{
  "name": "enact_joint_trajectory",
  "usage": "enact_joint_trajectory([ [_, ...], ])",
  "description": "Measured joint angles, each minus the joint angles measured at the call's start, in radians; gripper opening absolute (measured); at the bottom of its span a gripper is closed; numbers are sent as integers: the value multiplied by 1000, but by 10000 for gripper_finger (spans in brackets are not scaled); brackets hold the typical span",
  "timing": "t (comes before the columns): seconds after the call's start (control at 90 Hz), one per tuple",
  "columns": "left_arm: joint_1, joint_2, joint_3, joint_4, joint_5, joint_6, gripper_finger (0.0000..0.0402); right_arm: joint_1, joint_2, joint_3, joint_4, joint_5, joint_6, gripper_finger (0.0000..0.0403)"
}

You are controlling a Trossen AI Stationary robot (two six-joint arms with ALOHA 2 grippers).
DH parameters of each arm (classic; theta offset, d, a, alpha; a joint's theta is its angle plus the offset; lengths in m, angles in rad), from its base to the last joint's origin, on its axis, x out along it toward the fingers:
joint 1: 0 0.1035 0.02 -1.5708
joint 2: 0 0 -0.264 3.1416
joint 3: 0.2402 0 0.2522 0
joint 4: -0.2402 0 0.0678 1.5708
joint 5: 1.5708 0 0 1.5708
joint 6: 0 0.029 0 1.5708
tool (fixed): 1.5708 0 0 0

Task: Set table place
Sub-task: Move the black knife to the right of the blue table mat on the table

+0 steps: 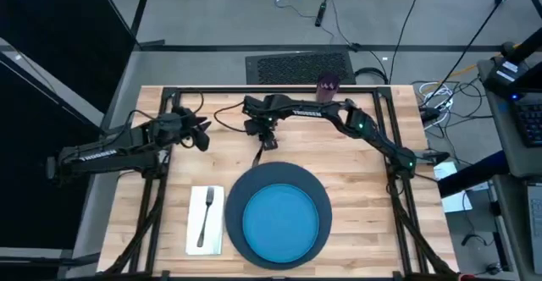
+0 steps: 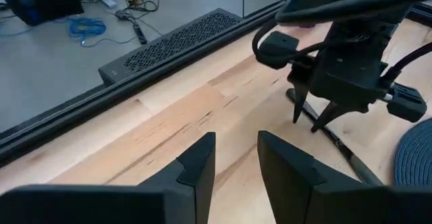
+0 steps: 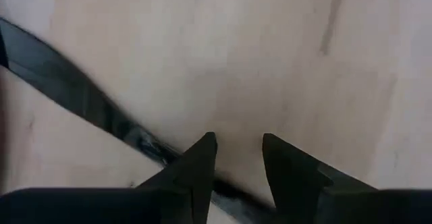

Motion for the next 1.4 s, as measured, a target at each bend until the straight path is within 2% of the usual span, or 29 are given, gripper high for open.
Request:
enact_joint_trajectory([
  [0.133, 0, 0, 0, 0, 0, 0, 97, -2, -14, 0, -33, 61, 49, 112],
  [0.389, 0, 0, 0, 14, 16, 0, 97, 5, -27, 86, -53, 49, 20, 112],
  [0.567, 0, 0, 0, 17, 44, 1, 97, 7, -30, 152, -281, -151, -87, 112],
  [0.689, 0, 0, 0, 19, 44, 17, 97, 13, -28, 150, -365, -176, -176, 112],
  [0.822, 0, 0, 0, 20, 44, 17, 97, 30, -28, 143, -351, -117, -303, 111],
  [0.944, 0, 0, 0, 21, 47, 17, 97, 35, -28, 143, -320, -85, -343, 112],
  [1.144, 0, 0, 0, 21, 50, 19, 97, 31, -28, 143, -301, -84, -379, 111],
  [1.256, 0, 0, 0, 21, 51, 19, 97, 32, -28, 143, -302, -134, -387, 111],
  [1.4, 0, 0, 0, 21, 52, 19, 97, 28, -28, 143, -278, -149, -385, 112],
])
